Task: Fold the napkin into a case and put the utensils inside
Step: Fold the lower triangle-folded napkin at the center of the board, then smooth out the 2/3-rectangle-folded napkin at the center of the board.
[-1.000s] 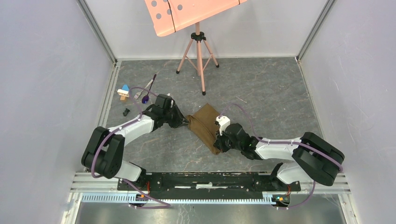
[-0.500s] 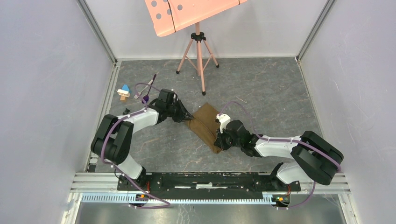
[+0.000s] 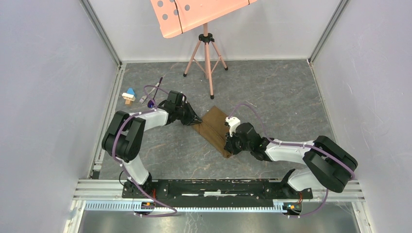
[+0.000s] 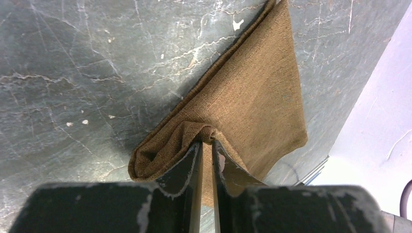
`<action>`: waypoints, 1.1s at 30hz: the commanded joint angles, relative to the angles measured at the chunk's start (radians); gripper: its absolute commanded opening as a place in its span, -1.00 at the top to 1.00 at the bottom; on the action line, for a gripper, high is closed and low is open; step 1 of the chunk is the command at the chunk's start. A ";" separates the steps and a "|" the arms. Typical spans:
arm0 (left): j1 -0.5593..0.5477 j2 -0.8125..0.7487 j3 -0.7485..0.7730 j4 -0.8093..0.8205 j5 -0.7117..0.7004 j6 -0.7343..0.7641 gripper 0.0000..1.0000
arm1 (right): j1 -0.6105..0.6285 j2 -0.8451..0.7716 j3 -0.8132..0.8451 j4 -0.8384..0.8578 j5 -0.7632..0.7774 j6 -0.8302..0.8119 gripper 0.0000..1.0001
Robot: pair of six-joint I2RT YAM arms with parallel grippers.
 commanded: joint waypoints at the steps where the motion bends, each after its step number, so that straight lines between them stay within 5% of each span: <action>1: 0.019 0.029 0.032 0.038 0.021 0.037 0.63 | -0.012 -0.004 0.043 -0.040 0.036 -0.036 0.65; 12: 0.031 0.085 0.045 0.063 0.026 0.058 0.62 | -0.015 -0.043 0.066 -0.144 0.163 -0.100 0.47; 16: 0.029 0.057 0.047 0.071 0.055 0.064 0.41 | -0.015 -0.039 0.082 -0.146 0.133 -0.109 0.79; 21: 0.027 -0.041 0.049 0.046 0.064 0.072 0.05 | -0.015 -0.055 0.079 -0.133 0.131 -0.098 0.88; 30: 0.028 -0.110 0.019 -0.022 0.041 0.043 -0.03 | -0.018 -0.077 0.059 -0.110 0.181 -0.086 1.00; 33: 0.028 -0.078 0.028 -0.027 0.046 0.038 0.08 | -0.018 -0.060 0.057 -0.100 0.183 -0.082 1.00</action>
